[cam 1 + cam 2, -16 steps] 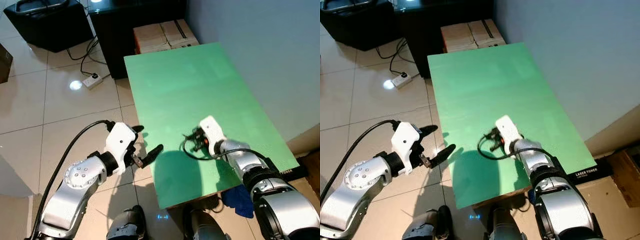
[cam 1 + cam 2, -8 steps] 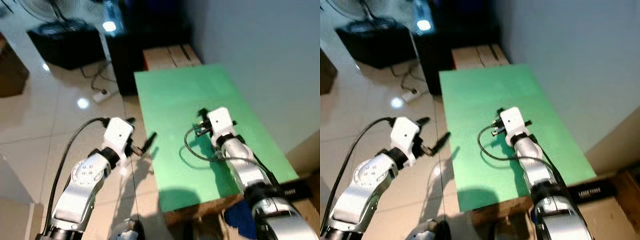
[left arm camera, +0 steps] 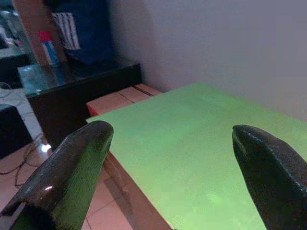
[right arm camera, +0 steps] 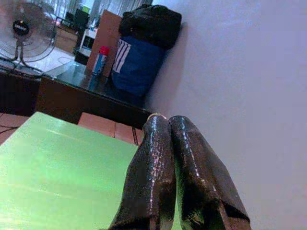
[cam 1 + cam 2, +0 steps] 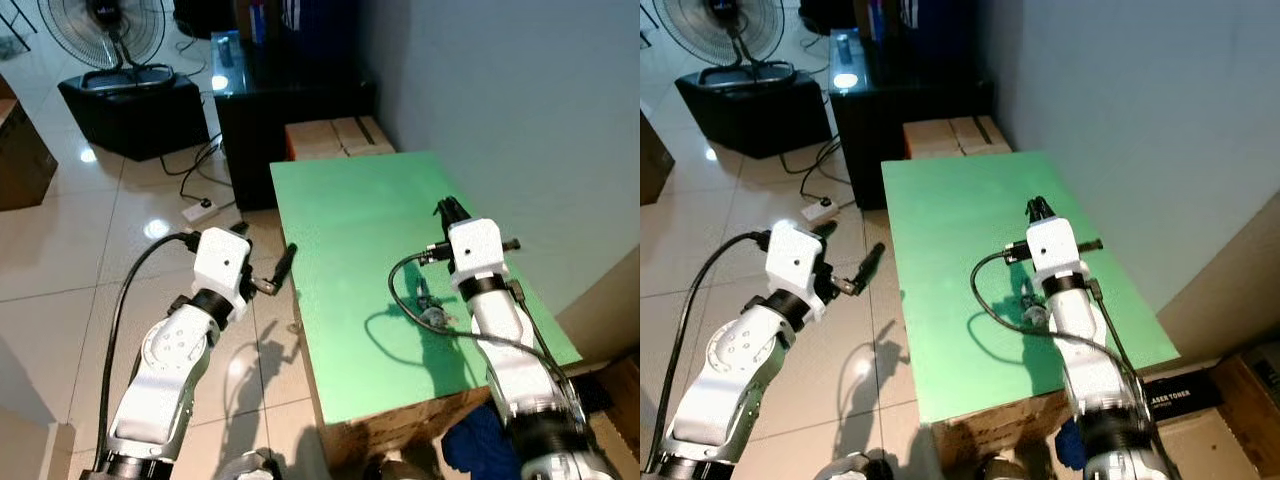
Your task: Hang keys on a hook
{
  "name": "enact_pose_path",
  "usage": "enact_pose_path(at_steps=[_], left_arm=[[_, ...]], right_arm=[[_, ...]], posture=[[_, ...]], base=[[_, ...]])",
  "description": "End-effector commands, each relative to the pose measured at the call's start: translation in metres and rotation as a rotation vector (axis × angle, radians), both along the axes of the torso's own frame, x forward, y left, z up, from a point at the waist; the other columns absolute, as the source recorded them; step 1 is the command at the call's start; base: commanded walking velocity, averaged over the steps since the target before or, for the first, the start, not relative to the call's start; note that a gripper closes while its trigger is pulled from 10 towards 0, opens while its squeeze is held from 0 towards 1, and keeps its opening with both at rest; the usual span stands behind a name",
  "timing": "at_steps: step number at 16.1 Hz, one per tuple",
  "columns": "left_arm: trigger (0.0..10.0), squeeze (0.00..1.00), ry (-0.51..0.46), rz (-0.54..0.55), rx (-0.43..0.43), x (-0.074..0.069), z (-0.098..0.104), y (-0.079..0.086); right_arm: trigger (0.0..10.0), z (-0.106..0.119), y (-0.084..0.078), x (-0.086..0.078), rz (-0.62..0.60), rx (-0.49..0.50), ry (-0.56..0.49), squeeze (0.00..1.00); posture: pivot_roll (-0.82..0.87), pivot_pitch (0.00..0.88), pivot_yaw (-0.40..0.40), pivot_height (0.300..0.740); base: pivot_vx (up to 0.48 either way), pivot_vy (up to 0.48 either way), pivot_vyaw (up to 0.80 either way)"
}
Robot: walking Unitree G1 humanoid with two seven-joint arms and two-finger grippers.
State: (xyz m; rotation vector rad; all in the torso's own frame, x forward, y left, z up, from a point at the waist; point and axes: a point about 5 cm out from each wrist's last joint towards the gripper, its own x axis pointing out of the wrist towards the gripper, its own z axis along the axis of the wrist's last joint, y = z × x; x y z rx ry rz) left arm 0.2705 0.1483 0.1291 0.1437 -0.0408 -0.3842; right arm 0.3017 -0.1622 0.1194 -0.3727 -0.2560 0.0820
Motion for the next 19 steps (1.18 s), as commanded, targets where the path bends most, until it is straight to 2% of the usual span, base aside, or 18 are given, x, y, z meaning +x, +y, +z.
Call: enact_pose_path(at_steps=[1,2,3,4,5,8,10,15,17,19], left_arm=[[10.0,0.00,-0.014,0.023,-0.007,0.001,0.003,0.003],[10.0,0.00,-0.015,0.038,-0.013,0.002,0.002,0.005],[10.0,0.00,-0.016,0.047,-0.013,0.002,0.002,0.006],[10.0,0.00,-0.017,0.053,-0.015,0.004,0.002,0.006],[10.0,0.00,-0.009,0.077,-0.019,0.006,0.002,0.006],[10.0,0.00,0.001,0.120,-0.020,0.001,0.001,0.006],[10.0,0.00,0.000,0.125,-0.004,-0.002,-0.001,0.006],[10.0,0.00,-0.012,0.140,0.025,-0.004,0.003,0.003],[10.0,0.00,-0.007,0.140,0.072,-0.008,0.001,0.007],[10.0,0.00,-0.005,0.129,0.103,-0.006,0.000,0.010]], right_arm=[[0.0,0.007,0.000,-0.002,-0.011,0.005,-0.014,0.00],[0.0,0.010,0.001,-0.008,-0.015,0.009,-0.017,0.00],[4.5,0.012,0.002,-0.014,-0.004,0.034,-0.007,0.00],[10.0,0.017,0.002,-0.018,-0.024,0.076,-0.007,0.00],[10.0,0.019,0.002,-0.020,-0.030,0.131,0.034,0.00],[10.0,0.019,0.016,-0.026,0.112,0.126,0.145,0.00],[10.0,0.015,0.021,-0.030,0.146,0.144,0.191,0.00],[10.0,0.006,0.022,-0.036,0.182,0.172,0.288,0.00],[10.0,0.001,0.023,-0.037,0.193,0.205,0.322,0.00],[10.0,0.000,0.027,-0.037,0.197,0.236,0.335,0.00]], posture=[[-0.11,0.000,0.009,0.740],[-0.12,0.000,0.009,0.740],[-0.13,0.000,0.009,0.740],[-0.14,0.000,0.013,0.740],[-0.14,0.000,0.012,0.740],[-0.13,0.000,-0.003,0.740],[-0.12,0.000,-0.020,0.740],[-0.10,0.000,-0.030,0.740],[-0.09,0.000,-0.033,0.740],[-0.09,0.000,-0.018,0.740]], base=[[0.000,0.000,0.00],[0.000,0.000,0.00],[0.000,0.000,0.00],[0.000,0.000,0.00],[0.000,0.000,0.00],[0.000,0.000,0.53],[0.000,0.000,0.80],[0.000,0.000,0.80],[0.000,0.000,0.80],[0.000,0.000,0.80]])
